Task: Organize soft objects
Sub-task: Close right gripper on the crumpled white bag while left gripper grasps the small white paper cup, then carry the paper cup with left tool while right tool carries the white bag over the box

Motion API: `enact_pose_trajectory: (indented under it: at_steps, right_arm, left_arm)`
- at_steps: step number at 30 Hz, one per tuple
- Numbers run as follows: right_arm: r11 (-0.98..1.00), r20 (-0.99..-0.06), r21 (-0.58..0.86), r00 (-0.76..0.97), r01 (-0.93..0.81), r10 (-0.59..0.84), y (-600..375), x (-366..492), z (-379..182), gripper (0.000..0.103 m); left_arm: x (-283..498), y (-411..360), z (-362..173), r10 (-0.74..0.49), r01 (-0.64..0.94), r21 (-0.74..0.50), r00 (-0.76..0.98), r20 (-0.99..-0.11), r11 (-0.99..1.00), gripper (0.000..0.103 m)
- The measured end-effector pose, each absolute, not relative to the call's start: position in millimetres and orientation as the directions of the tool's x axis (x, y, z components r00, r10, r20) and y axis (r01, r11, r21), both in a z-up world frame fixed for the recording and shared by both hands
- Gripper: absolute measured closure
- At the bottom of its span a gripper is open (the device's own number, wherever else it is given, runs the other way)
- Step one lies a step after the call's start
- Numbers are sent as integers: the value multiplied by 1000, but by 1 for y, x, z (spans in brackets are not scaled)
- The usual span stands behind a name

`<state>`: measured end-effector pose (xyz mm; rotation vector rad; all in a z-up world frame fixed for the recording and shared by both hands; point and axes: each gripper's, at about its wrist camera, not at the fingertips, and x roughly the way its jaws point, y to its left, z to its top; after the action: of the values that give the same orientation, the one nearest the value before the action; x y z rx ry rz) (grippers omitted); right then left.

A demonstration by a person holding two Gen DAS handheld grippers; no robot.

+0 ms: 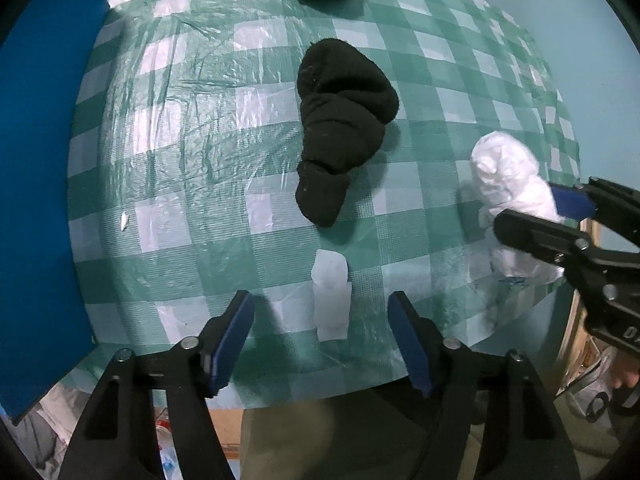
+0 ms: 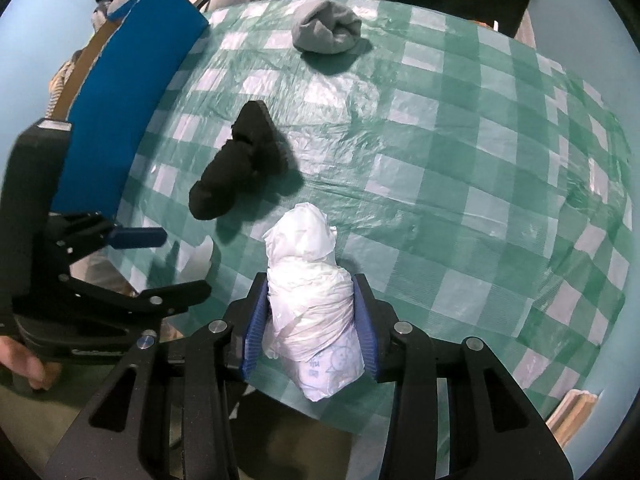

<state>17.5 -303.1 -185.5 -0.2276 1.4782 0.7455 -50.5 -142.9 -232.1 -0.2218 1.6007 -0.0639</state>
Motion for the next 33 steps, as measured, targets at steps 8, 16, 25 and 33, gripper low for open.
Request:
enact_pose_trajectory:
  at_steps: [8, 16, 25, 33]
  right_arm:
    - [770, -945, 297, -60, -565, 321, -305, 20, -179, 63]
    - [767, -941, 300, -44, -568, 335, -303, 19, -170, 63]
    - [772, -935, 301, -16, -560, 353, -298, 22, -152, 63]
    - [778, -926, 309, 12, -548, 377, -293, 24, -133, 63]
  left_arm:
    - [-53, -157, -244, -156, -120, -151, -29, -987, 981, 57]
    - [-50, -160, -244, -180, -137, -177, -7, -984, 975, 86]
    - [-48, -160, -221, -200, -136, -203, 34, -979, 970, 87]
    - [-42, -153, -189, -215, -133, -225, 88, -973, 965, 87]
